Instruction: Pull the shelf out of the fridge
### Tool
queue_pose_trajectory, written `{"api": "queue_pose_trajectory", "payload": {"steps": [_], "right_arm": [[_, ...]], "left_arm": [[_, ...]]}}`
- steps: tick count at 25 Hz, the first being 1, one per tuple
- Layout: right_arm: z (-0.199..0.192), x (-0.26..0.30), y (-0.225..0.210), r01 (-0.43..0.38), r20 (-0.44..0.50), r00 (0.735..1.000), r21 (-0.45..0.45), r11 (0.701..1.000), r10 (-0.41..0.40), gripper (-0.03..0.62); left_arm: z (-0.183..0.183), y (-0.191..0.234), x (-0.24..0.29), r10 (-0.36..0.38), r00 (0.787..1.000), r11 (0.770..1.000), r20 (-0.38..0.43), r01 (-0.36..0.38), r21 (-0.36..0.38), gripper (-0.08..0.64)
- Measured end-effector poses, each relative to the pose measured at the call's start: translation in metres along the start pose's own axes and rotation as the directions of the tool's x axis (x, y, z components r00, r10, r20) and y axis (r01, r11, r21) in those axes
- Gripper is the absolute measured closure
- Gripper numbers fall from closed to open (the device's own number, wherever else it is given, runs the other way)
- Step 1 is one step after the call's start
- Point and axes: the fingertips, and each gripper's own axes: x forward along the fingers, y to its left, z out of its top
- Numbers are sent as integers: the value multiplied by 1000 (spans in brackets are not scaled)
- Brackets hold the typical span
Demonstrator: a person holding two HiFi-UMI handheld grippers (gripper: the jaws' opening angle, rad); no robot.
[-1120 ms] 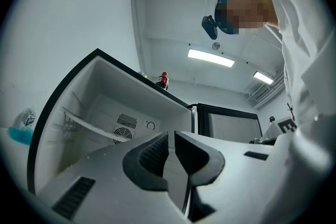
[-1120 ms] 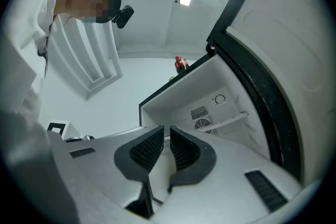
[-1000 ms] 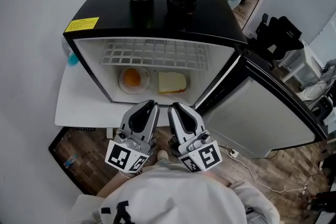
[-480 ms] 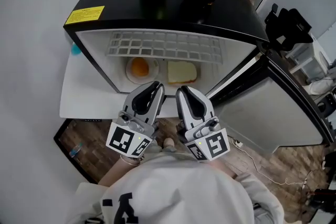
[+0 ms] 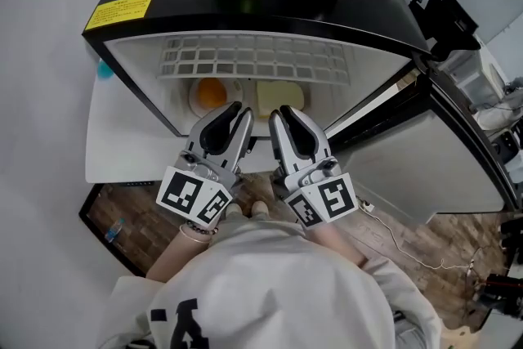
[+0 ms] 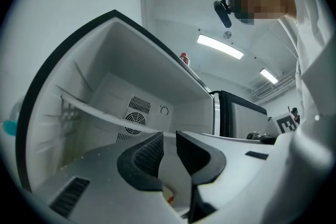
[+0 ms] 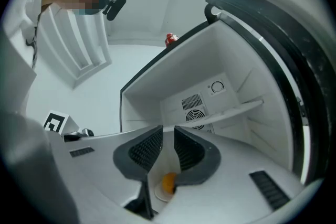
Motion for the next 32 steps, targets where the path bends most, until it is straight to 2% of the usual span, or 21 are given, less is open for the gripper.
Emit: {"api": "queue_pose_trajectory", "payload": {"steps": [3, 5, 9, 17, 26, 32], "right_arm": [[-6, 8, -7, 20, -11, 1000, 63, 998, -19, 477], [-10, 12, -12, 31, -16, 999, 103, 994, -30, 454], [-15, 21, -23, 51, -20, 999, 175, 983, -48, 404], [-8, 36, -35, 55, 17, 998, 269, 962, -62, 359], [-7, 57, -46, 46, 23, 998, 357, 933, -58, 356], [-5, 70, -53, 40, 28, 998, 378, 925, -55, 356]], "left_arm": [[-7, 8, 7, -15, 999, 999, -34, 13, -44, 486], [-7, 14, 11, -4, 1000, 998, -28, 3, -58, 467], [-5, 27, 18, 31, 999, 992, -8, -32, -121, 341], [-1, 45, 29, 56, 998, 976, 18, -51, -211, 333], [8, 57, 43, 69, 996, 973, 61, -53, -224, 333], [4, 66, 52, 64, 996, 946, 57, -42, -323, 308]]}}
